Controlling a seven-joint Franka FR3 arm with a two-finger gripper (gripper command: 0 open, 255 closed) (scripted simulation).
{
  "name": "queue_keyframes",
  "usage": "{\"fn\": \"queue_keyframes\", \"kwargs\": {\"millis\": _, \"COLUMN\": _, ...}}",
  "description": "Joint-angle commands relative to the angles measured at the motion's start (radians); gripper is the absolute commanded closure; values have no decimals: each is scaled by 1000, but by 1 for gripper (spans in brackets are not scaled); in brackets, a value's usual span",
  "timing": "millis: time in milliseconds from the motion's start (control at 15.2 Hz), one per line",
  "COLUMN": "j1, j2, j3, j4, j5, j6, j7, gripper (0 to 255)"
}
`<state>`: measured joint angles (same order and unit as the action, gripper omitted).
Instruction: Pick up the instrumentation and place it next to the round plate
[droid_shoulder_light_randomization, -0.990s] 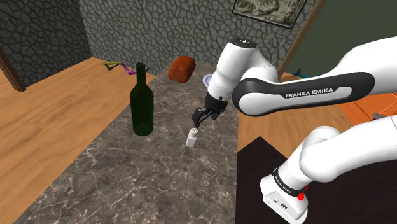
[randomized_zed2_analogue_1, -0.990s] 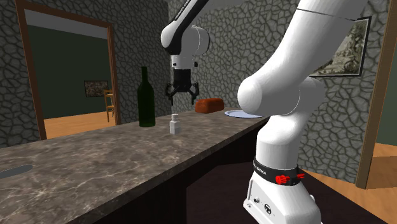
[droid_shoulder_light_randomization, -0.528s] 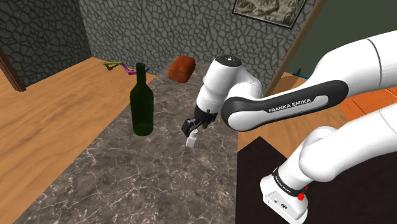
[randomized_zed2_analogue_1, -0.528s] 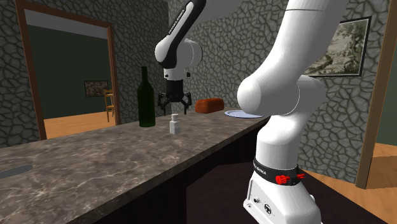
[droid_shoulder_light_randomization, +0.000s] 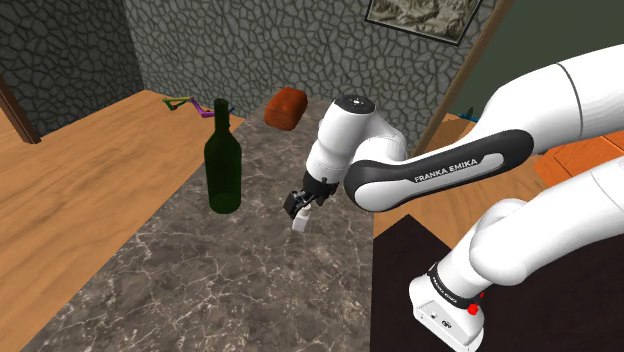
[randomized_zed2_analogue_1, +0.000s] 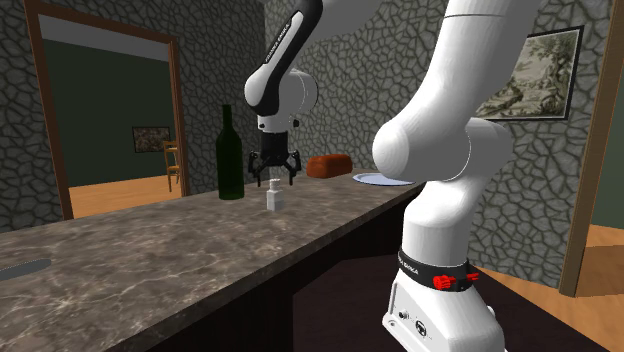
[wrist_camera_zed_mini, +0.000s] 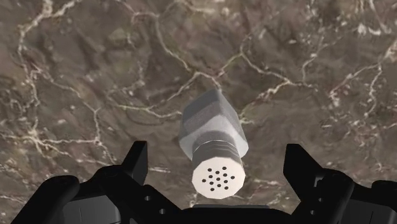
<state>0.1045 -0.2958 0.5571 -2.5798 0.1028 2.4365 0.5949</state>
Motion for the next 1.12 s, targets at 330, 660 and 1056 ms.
{"fn": "queue_keyframes", "kwargs": {"millis": 330, "j1": 0, "j2": 0, "j3": 0, "j4": 0, "j5": 0, "j6": 0, "j7": 0, "gripper": 255}}
{"fn": "queue_keyframes", "kwargs": {"millis": 660, "j1": 0, "j2": 0, "j3": 0, "j4": 0, "j5": 0, "j6": 0, "j7": 0, "gripper": 255}}
{"fn": "queue_keyframes", "kwargs": {"millis": 1056, "j1": 10, "j2": -40, "j3": -16, "j4": 26, "j5": 17, "j6": -63, "j7": -18, "gripper": 255}}
